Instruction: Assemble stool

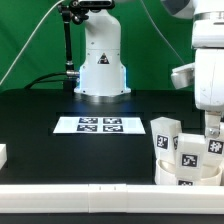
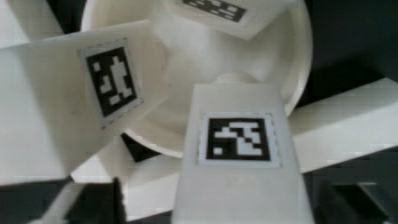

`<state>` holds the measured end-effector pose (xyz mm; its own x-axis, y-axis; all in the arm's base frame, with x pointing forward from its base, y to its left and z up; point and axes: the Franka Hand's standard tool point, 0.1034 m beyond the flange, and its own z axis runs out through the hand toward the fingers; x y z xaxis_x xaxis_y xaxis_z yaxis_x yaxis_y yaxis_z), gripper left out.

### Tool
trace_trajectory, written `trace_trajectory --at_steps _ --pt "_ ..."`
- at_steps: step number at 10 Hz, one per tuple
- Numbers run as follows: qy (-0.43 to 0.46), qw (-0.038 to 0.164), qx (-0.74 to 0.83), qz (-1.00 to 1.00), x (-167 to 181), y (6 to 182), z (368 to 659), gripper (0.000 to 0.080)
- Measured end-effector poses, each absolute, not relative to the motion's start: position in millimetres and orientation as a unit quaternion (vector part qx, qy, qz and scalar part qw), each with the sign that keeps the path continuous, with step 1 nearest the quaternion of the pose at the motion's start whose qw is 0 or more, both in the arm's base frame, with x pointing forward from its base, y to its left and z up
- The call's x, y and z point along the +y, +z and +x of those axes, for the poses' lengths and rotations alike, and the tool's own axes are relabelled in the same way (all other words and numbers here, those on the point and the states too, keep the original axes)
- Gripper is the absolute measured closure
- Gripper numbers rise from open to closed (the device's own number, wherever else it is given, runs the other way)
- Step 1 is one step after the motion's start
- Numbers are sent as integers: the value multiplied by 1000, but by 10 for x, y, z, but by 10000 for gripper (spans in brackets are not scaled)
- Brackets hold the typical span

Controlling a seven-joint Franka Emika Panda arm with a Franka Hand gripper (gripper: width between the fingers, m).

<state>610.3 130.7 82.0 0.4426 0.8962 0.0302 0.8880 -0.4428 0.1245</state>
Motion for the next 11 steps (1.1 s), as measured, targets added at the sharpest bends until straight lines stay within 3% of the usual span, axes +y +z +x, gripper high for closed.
trace_trajectory --at_steps 1,5,11 --pt "47 45 526 848 1309 832 6111 447" --pt "48 44 504 861 1308 832 6111 458" --pt "66 22 222 972 1248 830 6143 458"
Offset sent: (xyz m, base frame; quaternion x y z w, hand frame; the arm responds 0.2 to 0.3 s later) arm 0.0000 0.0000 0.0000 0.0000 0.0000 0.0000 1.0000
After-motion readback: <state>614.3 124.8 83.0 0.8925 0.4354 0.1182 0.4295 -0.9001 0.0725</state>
